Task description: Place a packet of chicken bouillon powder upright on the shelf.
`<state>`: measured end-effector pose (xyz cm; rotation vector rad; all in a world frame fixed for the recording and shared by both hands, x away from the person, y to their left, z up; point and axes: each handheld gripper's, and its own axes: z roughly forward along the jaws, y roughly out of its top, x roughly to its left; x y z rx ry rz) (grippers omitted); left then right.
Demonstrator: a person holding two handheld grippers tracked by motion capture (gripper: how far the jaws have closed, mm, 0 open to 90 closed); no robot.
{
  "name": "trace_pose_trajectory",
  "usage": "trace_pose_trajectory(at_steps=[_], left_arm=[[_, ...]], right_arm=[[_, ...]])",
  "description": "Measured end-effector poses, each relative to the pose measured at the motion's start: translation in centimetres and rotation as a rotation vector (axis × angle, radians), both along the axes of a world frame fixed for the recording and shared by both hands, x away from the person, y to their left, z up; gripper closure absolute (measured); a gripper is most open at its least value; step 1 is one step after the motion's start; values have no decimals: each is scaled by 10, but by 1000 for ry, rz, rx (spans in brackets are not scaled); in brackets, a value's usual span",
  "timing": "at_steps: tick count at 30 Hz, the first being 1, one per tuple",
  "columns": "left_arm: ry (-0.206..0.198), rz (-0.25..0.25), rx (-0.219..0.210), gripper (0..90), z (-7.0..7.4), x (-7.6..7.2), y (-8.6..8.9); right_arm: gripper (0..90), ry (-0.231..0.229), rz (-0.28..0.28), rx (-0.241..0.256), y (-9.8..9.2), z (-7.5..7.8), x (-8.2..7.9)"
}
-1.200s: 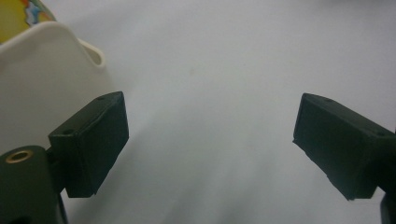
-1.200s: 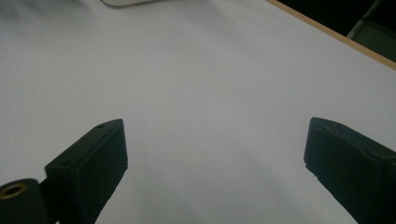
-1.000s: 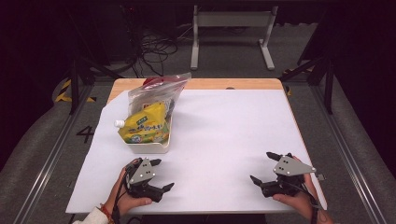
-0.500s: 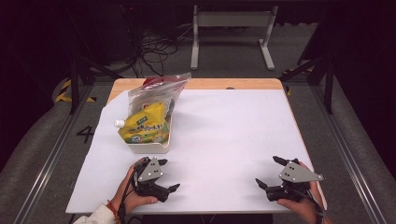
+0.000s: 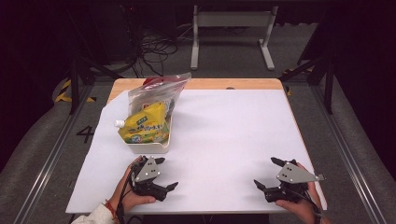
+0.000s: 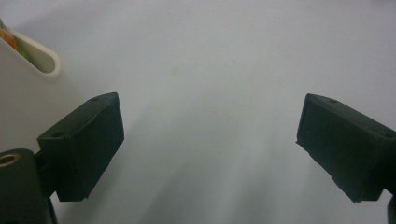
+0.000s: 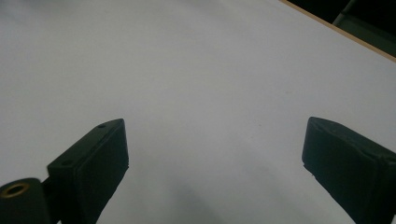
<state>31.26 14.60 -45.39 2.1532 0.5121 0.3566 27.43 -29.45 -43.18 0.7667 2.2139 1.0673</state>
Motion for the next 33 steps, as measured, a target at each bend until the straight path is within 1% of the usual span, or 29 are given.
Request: trace_pose_trajectory(at_steps=[5,9,16,20,27,33], left_arm=[[0,-1,16,79,-1,1,-1],[-1,-1,18,79,-1,2,-1],[-1,2,15,79,-1,3,-1],[-4,0,19,79,0,3,0],[-4,-4,22,79,-1,3,-1],[-3,8,20,80,0,4,1]], right_arm=[[69,5,9,-12,1,-2,1],[70,8,7,-10,0,-2,1],[68,10,10,-8,0,-3,1],[67,13,3,-4,0,-3,2],[67,13,1,-12,0,-4,2],[67,13,3,1,0,-3,3]])
